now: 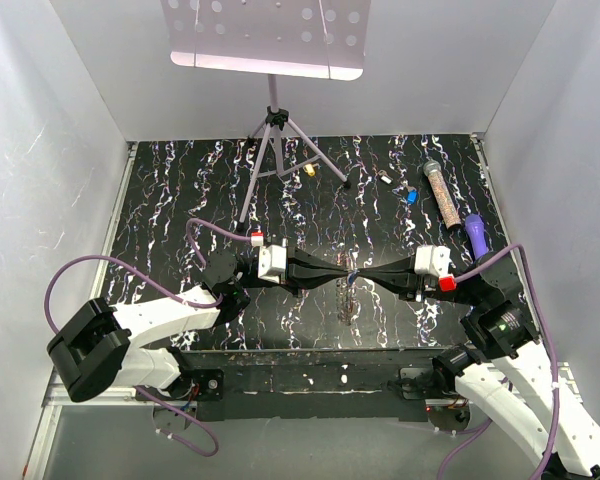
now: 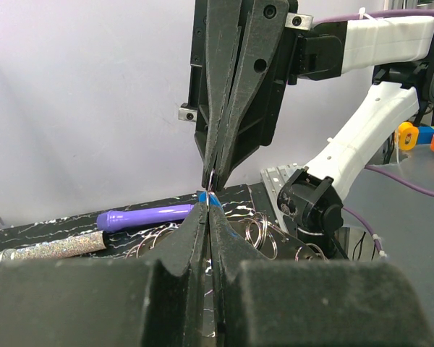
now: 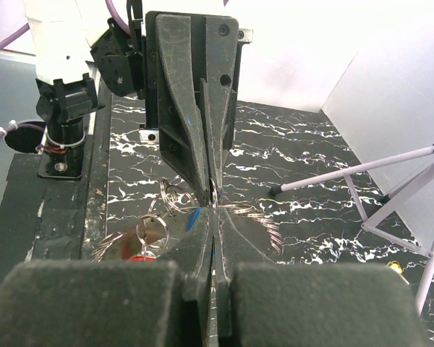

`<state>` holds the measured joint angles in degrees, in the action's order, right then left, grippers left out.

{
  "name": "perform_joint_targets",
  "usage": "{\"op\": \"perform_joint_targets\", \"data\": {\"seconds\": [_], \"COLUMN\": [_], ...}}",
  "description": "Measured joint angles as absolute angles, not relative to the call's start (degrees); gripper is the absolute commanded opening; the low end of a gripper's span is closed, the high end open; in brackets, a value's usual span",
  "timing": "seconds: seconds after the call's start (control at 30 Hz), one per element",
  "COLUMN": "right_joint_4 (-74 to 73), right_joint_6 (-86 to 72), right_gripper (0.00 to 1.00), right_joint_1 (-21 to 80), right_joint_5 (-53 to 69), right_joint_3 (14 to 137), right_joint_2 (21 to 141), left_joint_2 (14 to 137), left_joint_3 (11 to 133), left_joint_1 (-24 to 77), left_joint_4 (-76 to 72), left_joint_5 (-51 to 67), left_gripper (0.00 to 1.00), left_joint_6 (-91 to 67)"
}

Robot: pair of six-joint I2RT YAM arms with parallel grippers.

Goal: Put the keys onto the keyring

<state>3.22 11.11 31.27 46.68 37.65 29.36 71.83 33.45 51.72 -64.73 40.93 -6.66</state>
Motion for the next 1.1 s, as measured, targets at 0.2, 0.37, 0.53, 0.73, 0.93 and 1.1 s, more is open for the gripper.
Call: {"op": "perform_joint_targets", "data": {"seconds": [0.2,0.37,0.53,0.73,0.93,1.1], "right_joint_4": [3.2,3.0,2.9,2.5,1.2,0.5], "right_joint_6": [11.6,12.0,12.1,12.2,12.2,12.1], "right_gripper": [0.01,0.01,0.01,0.01,0.01,0.01], "right_joint_1": [31.2,31.3,31.3,31.3,31.3,31.3], "right_joint_5": [47.1,47.8,48.3,48.6,49.0,49.2], "right_joint_3": [37.6,37.6,37.6,37.6,37.7,37.7], "right_joint_2": [29.6,30.4,30.8,30.8,31.0,31.5], "left_joint_2": [71.8,71.8,71.8,71.8,71.8,71.6], "left_joint_3": [33.5,33.4,33.4,33.5,33.5,33.5], "left_joint_1": [51.7,52.0,52.0,52.0,52.0,52.0], "left_joint_4": [-64.7,-64.7,-64.7,-64.3,-62.5,-61.0], "left_joint_5": [41.2,41.6,42.0,42.4,42.9,43.2], "left_gripper": [0.00,0.00,0.00,0.00,0.00,0.00], "left_joint_6": [-6.7,-6.6,-6.6,-6.2,-4.9,-3.9]}}
